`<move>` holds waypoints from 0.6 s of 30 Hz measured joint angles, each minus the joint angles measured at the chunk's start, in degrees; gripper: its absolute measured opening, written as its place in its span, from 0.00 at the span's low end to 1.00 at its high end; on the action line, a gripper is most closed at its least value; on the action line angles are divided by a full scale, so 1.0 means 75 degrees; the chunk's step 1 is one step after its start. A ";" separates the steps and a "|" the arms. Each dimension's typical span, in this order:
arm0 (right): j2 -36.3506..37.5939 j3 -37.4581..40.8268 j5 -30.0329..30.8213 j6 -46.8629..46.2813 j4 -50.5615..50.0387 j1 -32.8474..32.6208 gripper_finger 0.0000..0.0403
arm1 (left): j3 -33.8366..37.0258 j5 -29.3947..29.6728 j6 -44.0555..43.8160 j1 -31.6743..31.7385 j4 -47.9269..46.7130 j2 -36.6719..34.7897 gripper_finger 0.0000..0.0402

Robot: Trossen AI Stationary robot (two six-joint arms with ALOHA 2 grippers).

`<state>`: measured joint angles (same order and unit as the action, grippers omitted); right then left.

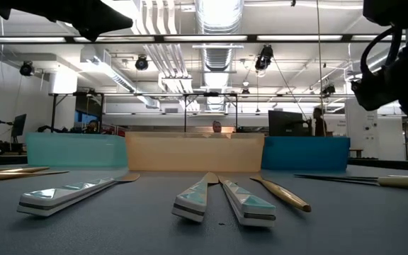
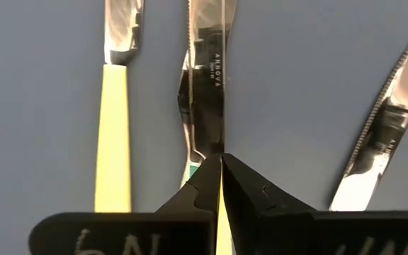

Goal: Sort silverware by color (type)
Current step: Put the yellow knife into the blue bin

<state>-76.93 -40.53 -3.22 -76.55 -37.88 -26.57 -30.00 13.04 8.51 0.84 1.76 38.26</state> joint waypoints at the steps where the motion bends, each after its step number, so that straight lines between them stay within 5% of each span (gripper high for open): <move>1: 0.0002 0.0000 0.0000 -0.0003 -0.0047 0.0002 0.02 | 0.0000 0.0000 0.0000 0.0000 0.0000 0.0003 0.10; 18: -0.0074 -0.0011 -0.0238 0.0495 0.0272 0.0009 0.02 | 0.0000 0.0000 0.0000 0.0000 -0.0003 0.0000 0.10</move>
<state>-77.48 -40.61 -5.01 -72.84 -35.83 -26.50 -30.00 13.04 8.51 0.84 1.74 38.26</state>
